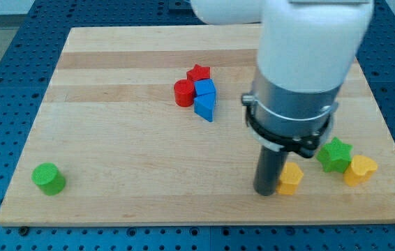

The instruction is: Push the yellow heart towards the yellow hexagon

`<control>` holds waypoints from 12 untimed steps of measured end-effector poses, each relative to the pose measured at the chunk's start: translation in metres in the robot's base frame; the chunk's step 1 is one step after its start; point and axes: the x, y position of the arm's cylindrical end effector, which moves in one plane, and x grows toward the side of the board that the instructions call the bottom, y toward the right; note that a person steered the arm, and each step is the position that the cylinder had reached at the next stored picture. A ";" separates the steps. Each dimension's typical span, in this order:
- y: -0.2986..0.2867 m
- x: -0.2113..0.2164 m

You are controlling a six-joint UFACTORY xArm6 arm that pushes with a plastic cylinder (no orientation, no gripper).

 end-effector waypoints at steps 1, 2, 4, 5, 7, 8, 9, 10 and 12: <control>0.026 0.000; 0.049 0.000; 0.045 0.026; 0.021 0.039; -0.006 0.039; -0.057 0.039; -0.090 0.040; -0.150 0.040; -0.275 0.039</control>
